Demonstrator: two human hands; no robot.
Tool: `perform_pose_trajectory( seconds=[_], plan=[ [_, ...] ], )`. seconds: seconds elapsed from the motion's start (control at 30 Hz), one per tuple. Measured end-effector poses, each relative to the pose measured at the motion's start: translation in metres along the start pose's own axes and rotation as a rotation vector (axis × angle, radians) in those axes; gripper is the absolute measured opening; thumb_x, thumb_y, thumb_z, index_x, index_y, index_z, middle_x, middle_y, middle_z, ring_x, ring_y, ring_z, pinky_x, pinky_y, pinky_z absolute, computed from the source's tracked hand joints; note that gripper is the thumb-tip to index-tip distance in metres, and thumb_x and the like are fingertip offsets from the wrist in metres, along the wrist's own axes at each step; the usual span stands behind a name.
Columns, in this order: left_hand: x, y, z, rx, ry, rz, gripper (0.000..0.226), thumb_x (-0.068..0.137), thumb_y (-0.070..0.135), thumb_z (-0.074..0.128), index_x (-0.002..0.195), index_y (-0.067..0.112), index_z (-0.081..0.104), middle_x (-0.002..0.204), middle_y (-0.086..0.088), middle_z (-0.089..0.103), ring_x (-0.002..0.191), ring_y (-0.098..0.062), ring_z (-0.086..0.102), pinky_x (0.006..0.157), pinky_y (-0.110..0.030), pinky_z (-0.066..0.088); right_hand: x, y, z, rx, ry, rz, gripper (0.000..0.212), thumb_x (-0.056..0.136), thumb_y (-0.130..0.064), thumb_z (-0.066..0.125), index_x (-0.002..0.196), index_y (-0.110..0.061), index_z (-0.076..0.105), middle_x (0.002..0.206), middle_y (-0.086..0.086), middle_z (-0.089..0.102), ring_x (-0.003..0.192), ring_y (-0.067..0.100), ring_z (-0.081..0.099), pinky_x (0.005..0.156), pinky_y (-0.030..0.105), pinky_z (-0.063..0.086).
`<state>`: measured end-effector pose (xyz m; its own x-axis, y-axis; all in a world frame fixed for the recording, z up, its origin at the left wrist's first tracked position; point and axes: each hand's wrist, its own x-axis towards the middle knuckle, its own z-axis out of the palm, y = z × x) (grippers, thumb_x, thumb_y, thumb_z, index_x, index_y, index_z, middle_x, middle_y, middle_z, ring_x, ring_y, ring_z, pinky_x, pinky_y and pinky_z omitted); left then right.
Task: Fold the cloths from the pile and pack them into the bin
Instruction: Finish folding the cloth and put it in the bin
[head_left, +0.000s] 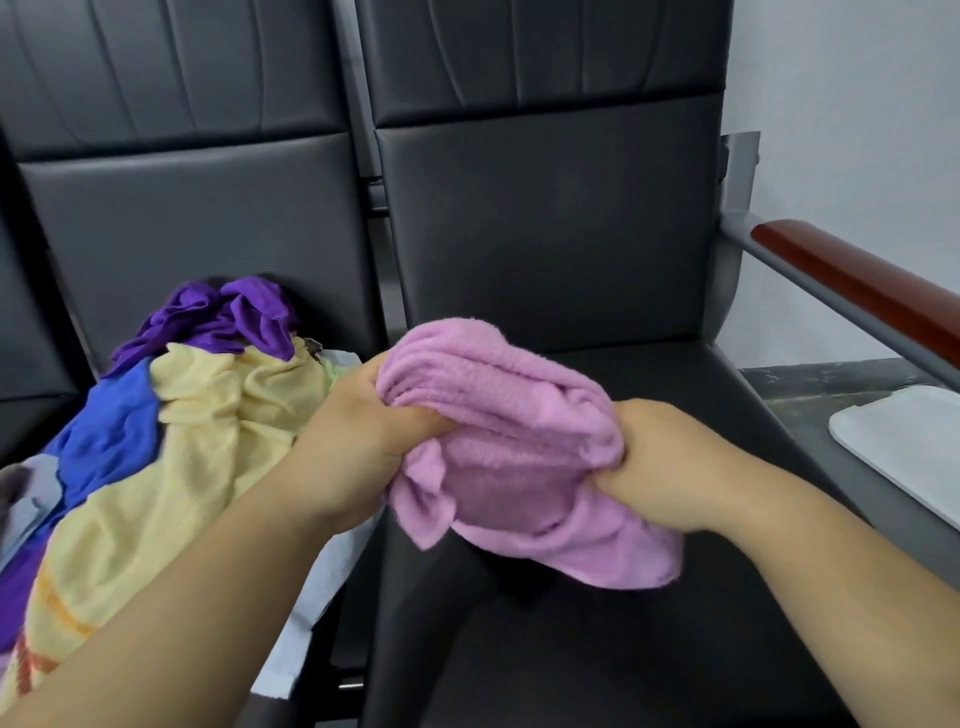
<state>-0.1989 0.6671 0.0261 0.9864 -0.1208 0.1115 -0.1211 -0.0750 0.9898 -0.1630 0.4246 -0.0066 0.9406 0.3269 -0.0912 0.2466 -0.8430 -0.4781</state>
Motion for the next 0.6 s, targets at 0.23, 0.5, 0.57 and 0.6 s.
perform_pose_trajectory(
  seconds=[0.23,0.5,0.57,0.6],
  plan=[
    [0.013,0.0,-0.01,1.056,-0.08,-0.034,0.007,0.073,0.006,0.066,0.076,0.01,0.06,0.063,-0.01,0.064,0.048,-0.016,0.052,0.048,-0.03,0.045,0.0,0.0,-0.012,0.487,-0.032,0.001,0.009,0.095,-0.026,0.069,0.089,-0.024,0.074,0.081,0.005,0.073,0.073,0.015,0.065,0.067,0.032,0.054],
    [0.014,0.067,-0.023,0.422,0.093,0.19,0.024,0.09,-0.003,0.053,0.093,0.016,0.067,0.066,-0.013,0.069,0.054,-0.025,0.063,0.048,-0.034,0.049,-0.012,-0.036,-0.108,0.04,-0.008,-0.12,0.022,0.072,-0.026,0.087,0.09,-0.029,0.075,0.084,-0.007,0.076,0.077,0.013,0.072,0.07,0.03,0.058],
    [0.014,0.081,-0.021,0.375,0.057,0.193,0.016,0.092,-0.002,0.059,0.087,0.011,0.067,0.061,-0.016,0.068,0.05,-0.024,0.064,0.052,-0.035,0.051,-0.014,-0.045,-0.126,-0.064,0.022,-0.131,0.02,0.072,-0.026,0.087,0.085,-0.029,0.072,0.078,-0.007,0.072,0.071,0.011,0.068,0.064,0.026,0.052],
    [0.014,0.09,-0.021,0.342,0.043,0.185,0.011,0.09,0.001,0.068,0.085,0.011,0.068,0.065,-0.014,0.071,0.056,-0.023,0.068,0.056,-0.036,0.055,-0.015,-0.048,-0.135,-0.094,0.053,-0.136,0.019,0.071,-0.025,0.087,0.082,-0.028,0.072,0.075,-0.007,0.071,0.067,0.011,0.067,0.061,0.025,0.051]
  ],
)
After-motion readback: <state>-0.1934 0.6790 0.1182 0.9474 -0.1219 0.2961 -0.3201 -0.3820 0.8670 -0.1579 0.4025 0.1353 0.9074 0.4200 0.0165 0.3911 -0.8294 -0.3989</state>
